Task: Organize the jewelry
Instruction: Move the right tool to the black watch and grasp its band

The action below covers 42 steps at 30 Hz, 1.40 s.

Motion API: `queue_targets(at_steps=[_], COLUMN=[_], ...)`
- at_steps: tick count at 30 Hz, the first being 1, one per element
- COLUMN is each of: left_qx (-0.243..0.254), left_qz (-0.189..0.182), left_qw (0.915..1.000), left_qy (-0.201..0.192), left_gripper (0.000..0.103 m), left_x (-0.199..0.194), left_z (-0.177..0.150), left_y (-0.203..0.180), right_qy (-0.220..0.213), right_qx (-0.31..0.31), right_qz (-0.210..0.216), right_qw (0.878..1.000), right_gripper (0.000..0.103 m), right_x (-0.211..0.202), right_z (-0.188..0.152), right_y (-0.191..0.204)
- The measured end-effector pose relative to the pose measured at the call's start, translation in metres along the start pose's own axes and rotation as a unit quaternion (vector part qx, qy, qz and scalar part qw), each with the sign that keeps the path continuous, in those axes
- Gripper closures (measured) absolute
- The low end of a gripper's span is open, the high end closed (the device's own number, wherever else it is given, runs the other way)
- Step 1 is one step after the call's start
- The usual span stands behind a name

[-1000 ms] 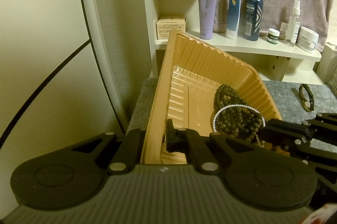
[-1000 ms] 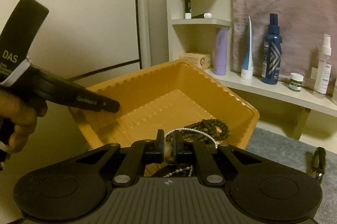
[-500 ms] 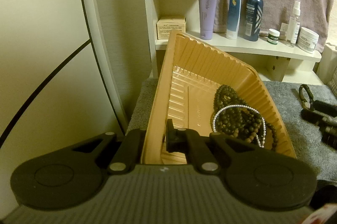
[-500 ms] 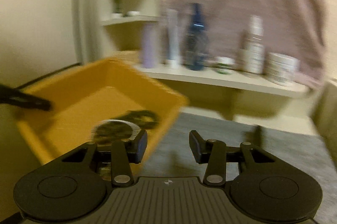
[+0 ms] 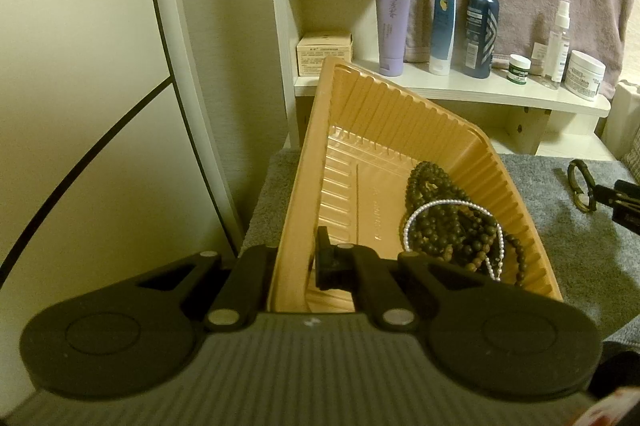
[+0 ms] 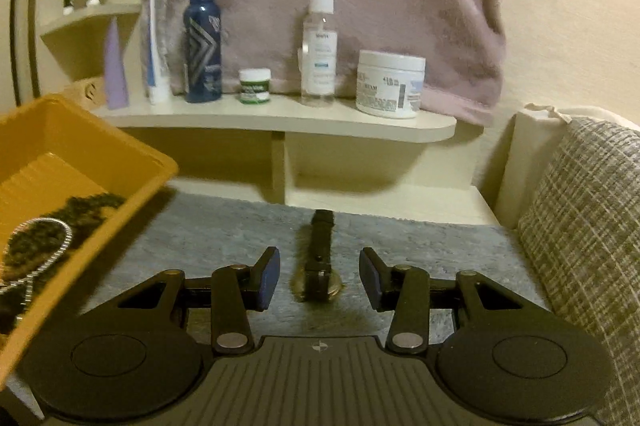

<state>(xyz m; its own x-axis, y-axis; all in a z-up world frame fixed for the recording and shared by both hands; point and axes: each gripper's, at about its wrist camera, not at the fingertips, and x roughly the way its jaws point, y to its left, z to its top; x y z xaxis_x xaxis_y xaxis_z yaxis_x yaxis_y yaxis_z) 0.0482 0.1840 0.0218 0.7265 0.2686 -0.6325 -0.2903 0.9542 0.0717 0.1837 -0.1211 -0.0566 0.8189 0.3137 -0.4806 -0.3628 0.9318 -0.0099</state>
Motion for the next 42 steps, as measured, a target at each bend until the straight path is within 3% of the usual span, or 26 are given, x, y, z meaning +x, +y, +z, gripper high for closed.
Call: queue_targets(at_steps=[9, 18, 33, 42], left_qx=[0.000, 0.001, 0.001, 0.001], left_qz=[0.000, 0.000, 0.000, 0.000], left_qw=[1.0000, 1.0000, 1.0000, 1.0000], left_qy=[0.001, 0.001, 0.001, 0.001], left_gripper=[0.099, 0.099, 0.099, 0.099], left_x=[0.000, 0.000, 0.000, 0.000], left_z=[0.000, 0.000, 0.000, 0.000], left_y=[0.001, 0.001, 0.001, 0.001], right_qy=[0.020, 0.032, -0.001, -0.026], right_qx=[-0.003, -0.001, -0.007, -0.014], right_qz=[0.002, -0.008, 0.001, 0.037], right_qw=[1.000, 0.999, 1.000, 0.999], right_gripper=[0.060, 0.085, 0.086, 0.086], right_x=[0.026, 0.036, -0.002, -0.029], right_z=[0.001, 0.003, 0.010, 0.027], right_y=[0.002, 0.001, -0.002, 0.017])
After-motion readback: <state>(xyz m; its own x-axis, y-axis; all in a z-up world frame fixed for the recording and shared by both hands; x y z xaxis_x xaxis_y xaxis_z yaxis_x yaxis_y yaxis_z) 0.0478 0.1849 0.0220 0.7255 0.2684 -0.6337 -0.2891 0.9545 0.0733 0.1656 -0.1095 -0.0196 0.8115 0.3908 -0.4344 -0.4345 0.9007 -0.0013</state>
